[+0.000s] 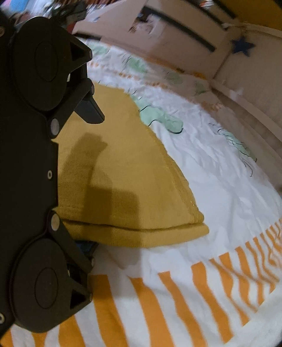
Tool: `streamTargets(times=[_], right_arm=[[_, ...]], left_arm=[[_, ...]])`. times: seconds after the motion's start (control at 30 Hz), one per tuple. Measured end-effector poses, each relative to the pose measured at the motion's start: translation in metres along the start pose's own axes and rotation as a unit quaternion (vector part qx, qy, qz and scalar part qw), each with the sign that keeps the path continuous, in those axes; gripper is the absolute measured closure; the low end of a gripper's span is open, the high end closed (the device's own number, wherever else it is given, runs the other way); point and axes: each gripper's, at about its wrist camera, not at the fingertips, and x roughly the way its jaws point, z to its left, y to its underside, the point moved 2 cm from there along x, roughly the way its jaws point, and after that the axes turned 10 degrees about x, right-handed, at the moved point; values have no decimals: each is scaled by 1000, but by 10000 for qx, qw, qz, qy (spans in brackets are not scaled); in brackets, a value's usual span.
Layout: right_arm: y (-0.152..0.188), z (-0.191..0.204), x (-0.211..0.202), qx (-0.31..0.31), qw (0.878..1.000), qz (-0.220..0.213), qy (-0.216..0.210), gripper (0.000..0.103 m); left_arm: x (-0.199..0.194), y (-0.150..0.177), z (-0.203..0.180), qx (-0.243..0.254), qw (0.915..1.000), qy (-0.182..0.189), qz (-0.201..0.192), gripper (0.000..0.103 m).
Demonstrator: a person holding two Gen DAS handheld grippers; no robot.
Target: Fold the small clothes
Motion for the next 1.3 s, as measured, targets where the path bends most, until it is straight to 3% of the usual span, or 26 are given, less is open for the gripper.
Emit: streamTargets(times=[0.03,0.1,0.3,0.43,0.73,0.93,1.17,1.3], right_arm=[[2,3,1,-99,9998,-33,146,18],[4,7,1,-192,9991,-97,378,38],[8,11,-4,-199,9970,-255,709,67],[11,39,-7,-409,9930,-388,1038,71],[12,129,7,-802,9916,-305,973,73],[26,186,50,-1103,9903,-31,848,74],[54,229,109,-1126,9911,269,660,74],[67,244,131,-1228,9889,325,770,74]], left_arm=[[2,0,6,-74,10000,15,18,36],[8,2,18,-225,9997,72,45,36],[18,-5,33,-438,9979,412,255,36],[13,-12,39,-440,9967,647,210,36],[7,-23,61,-779,9904,1107,264,41],[-14,-35,75,-355,9981,478,-143,41],[-22,-32,107,-550,9978,352,-144,41],[-19,-31,118,-588,9976,349,-78,40]])
